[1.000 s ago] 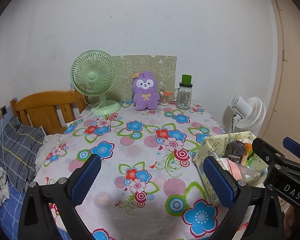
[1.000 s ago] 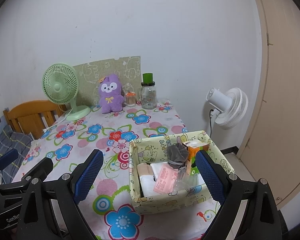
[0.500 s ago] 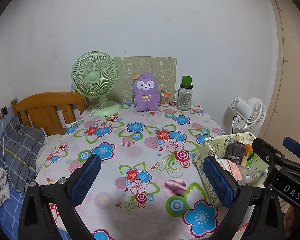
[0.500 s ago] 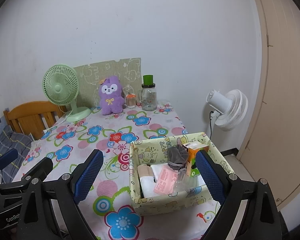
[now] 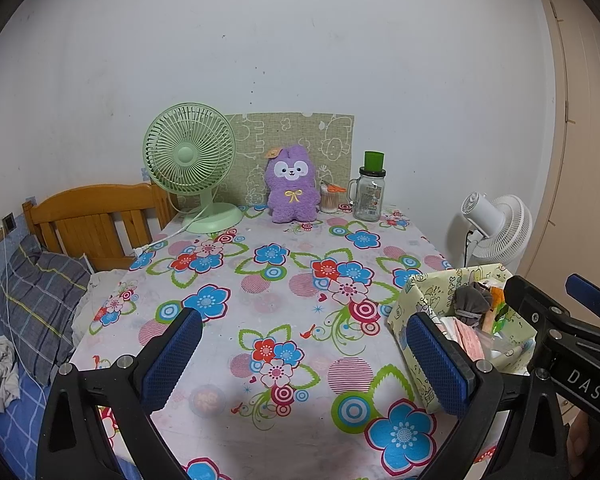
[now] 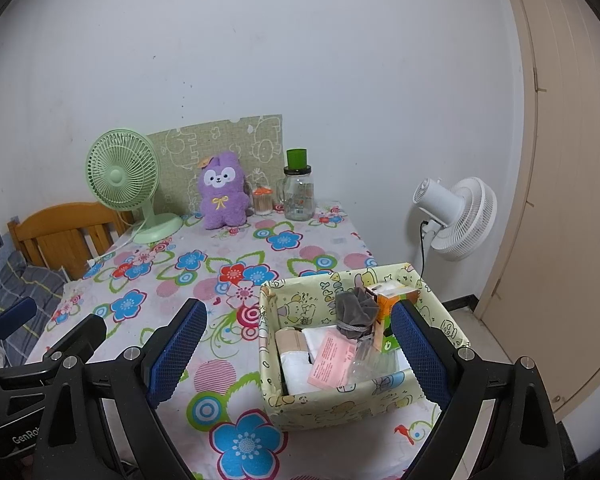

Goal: Organize soft objects

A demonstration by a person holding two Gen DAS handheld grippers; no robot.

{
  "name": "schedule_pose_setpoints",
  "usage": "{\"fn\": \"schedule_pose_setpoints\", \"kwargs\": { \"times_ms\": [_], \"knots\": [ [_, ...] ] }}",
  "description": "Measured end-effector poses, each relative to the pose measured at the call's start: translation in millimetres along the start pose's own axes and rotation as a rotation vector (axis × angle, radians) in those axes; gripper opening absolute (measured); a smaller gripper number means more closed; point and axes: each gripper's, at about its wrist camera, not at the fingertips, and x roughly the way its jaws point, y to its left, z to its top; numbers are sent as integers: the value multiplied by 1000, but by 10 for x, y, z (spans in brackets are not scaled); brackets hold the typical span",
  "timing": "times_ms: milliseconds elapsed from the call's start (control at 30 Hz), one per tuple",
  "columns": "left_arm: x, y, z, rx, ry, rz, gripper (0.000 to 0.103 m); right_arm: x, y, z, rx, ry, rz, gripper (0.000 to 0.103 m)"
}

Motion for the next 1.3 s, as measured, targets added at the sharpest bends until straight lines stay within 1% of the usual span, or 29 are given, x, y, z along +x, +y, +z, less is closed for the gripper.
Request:
{"fn": "schedule_pose_setpoints", "kwargs": {
  "times_ms": [1300],
  "knots": [
    [-18, 5, -24, 2, -3, 1, 103, -17, -6, -10, -3, -8, -2, 95]
  ]
}}
